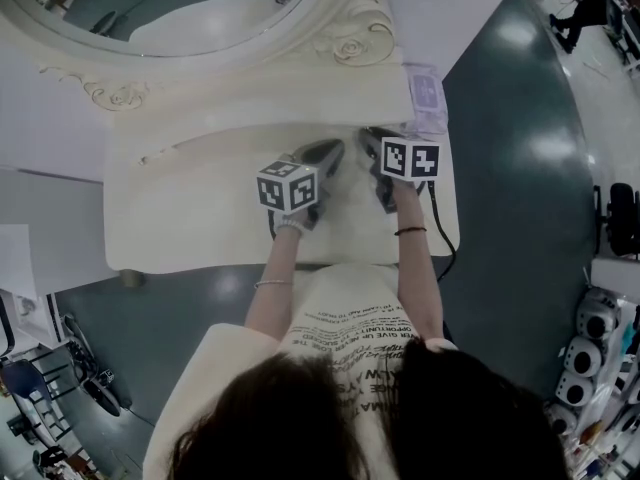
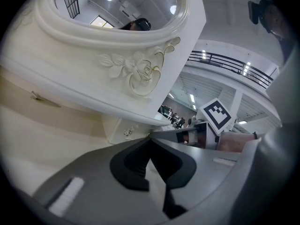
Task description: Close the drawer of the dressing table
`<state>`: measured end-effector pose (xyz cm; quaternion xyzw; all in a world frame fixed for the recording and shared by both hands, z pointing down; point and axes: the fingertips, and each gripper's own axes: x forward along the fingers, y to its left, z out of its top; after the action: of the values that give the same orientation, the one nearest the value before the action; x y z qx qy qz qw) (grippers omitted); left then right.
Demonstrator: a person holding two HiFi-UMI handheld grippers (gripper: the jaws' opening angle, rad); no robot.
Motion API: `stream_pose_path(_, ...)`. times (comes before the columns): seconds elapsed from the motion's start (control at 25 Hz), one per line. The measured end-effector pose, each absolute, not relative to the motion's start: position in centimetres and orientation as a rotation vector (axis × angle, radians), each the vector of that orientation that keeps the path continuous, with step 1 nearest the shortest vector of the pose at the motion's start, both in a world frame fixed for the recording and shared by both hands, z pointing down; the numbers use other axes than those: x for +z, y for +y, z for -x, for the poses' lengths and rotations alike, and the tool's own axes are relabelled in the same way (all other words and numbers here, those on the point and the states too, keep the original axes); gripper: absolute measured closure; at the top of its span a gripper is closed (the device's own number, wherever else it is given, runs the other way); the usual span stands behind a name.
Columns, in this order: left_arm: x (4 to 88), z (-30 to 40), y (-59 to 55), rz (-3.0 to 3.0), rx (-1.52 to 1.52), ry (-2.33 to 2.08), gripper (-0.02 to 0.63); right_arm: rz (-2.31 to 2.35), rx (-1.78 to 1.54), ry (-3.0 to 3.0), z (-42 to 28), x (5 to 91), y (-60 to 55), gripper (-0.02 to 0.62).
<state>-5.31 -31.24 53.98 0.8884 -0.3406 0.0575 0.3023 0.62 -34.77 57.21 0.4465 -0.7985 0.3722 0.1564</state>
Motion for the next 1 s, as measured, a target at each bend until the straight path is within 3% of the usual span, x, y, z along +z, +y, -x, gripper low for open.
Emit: stream_pose_path(1.0,52.8,4.9,-30.0,-2.405,0.149,-0.866,0.607,-1.283,1.125,-2.315,-0.7,57.1,-33.1,0.477)
